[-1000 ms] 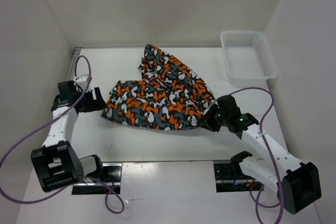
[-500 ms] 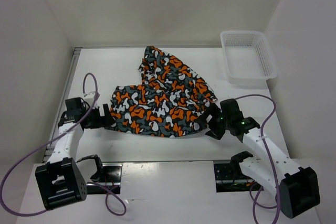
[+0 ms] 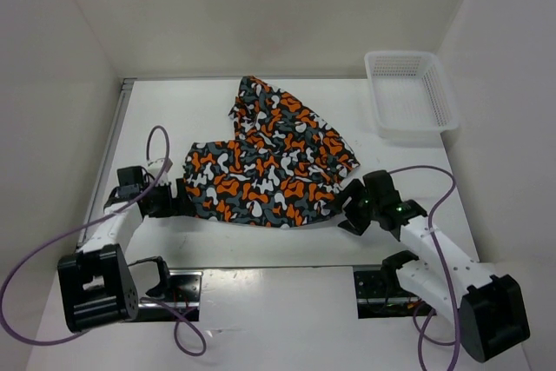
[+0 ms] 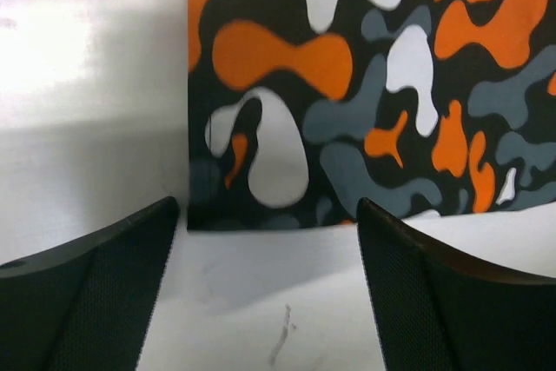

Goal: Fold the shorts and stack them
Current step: Flatten the shorts out, then fold the shorts

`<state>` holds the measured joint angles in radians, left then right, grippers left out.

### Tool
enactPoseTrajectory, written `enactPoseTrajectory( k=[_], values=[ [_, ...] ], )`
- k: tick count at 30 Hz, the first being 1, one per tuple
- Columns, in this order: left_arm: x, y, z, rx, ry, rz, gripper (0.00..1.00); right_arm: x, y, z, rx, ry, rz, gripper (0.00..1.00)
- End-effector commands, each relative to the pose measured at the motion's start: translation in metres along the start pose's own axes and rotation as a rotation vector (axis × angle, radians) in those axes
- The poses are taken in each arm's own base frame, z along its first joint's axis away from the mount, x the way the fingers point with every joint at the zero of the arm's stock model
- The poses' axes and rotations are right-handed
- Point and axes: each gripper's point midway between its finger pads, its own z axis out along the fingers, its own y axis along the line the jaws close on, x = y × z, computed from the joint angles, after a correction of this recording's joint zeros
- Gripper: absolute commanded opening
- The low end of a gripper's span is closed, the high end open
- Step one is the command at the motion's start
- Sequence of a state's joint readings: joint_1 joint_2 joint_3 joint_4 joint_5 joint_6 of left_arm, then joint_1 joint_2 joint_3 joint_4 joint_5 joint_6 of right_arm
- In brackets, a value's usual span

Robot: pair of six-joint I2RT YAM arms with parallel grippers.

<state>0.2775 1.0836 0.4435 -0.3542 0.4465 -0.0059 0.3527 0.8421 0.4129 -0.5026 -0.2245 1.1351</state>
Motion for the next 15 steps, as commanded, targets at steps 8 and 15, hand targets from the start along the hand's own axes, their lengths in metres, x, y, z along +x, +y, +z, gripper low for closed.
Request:
enactPoseTrajectory(
  k=[8,15],
  values=[
    [-0.026,0.003,0.025,0.03,-0.007,0.044,0.23,-0.048,0.048,0.021,-0.044,-0.138,-0.105,0.5],
    [-0.146,-0.018,-0.026,0.018,-0.23,0.158,0.0,-0.086,0.114,-0.004,-0.097,-0.253,-0.247,0.0]
  ],
)
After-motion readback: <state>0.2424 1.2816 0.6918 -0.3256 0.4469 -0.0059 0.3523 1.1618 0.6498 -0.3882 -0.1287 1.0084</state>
